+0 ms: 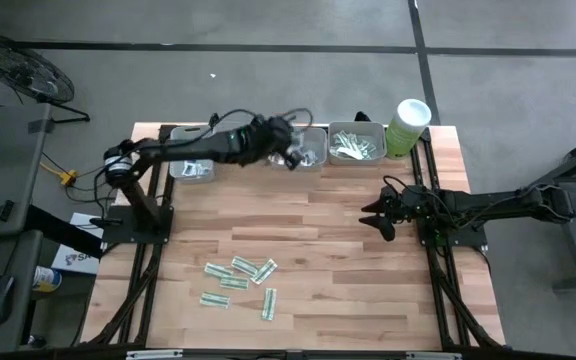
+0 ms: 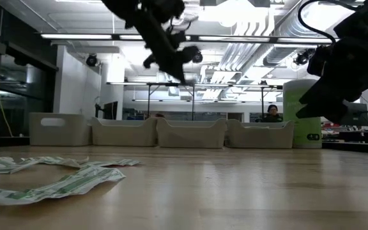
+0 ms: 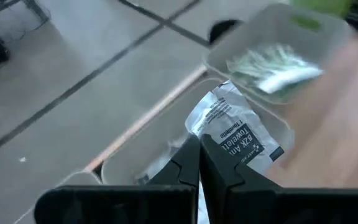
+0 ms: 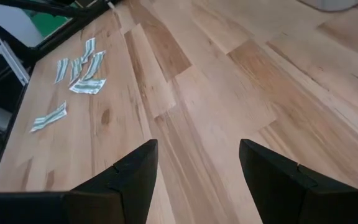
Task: Pick & Place First Aid Supplies
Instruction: Put the gray towelette pack into the middle right gray bin
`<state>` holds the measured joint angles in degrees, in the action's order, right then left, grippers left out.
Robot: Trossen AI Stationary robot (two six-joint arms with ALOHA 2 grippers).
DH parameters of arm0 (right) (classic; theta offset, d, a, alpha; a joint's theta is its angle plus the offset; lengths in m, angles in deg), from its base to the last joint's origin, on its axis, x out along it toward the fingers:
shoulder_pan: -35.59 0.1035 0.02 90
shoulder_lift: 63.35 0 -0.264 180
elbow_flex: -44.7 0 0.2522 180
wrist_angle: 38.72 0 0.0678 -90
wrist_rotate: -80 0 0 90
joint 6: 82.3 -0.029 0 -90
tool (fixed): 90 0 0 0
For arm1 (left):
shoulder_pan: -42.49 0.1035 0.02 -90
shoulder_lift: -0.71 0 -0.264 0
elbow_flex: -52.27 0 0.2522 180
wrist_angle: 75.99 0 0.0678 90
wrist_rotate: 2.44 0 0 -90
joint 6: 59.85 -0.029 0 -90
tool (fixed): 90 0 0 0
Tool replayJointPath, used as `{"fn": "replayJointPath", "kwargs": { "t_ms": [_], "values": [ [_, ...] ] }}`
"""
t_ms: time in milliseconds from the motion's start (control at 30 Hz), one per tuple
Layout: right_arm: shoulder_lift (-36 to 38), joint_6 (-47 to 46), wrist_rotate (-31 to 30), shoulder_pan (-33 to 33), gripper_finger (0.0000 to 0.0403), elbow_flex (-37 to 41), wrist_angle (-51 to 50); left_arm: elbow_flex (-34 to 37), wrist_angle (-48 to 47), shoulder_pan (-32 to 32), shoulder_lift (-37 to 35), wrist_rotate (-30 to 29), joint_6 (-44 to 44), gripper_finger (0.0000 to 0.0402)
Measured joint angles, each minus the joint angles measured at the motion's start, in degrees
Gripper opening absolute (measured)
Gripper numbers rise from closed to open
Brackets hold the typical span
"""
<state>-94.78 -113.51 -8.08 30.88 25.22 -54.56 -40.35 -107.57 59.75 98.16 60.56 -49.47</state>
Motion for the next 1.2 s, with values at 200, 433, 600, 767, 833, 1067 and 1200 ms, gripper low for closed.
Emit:
{"fn": "replayJointPath", "kwargs": {
  "t_ms": [200,433,600,767,833,1067,1200],
  "values": [
    [-0.08,1.74,0.08,-0.13,0.0220,0.00,0.27,0.14,3.71,5.76,3.94,2.96,5.88,0.0000],
    [-0.05,3.18,-0.53,-0.13,0.0220,0.00,0.16,0.14,8.16,7.60,8.67,7.04,11.13,0.0000],
    [-0.05,2.87,-0.46,-0.13,0.0220,0.00,0.16,0.16,7.77,7.52,10.73,7.94,14.36,0.0000],
    [-0.05,2.70,-0.47,-0.13,0.0220,0.00,0.16,0.16,6.80,7.49,11.24,8.90,16.71,0.0002],
    [-0.05,2.57,-0.37,-0.13,0.0220,0.00,0.16,0.15,7.16,7.50,11.24,9.37,16.95,0.0007],
    [-0.05,1.01,0.15,-0.13,0.0220,0.00,0.16,0.14,7.00,7.49,11.24,10.25,17.03,0.0052],
    [-0.05,0.02,0.60,-0.13,0.0220,0.00,0.16,0.14,7.49,7.49,11.24,11.59,17.03,0.0081]
  ]
}}
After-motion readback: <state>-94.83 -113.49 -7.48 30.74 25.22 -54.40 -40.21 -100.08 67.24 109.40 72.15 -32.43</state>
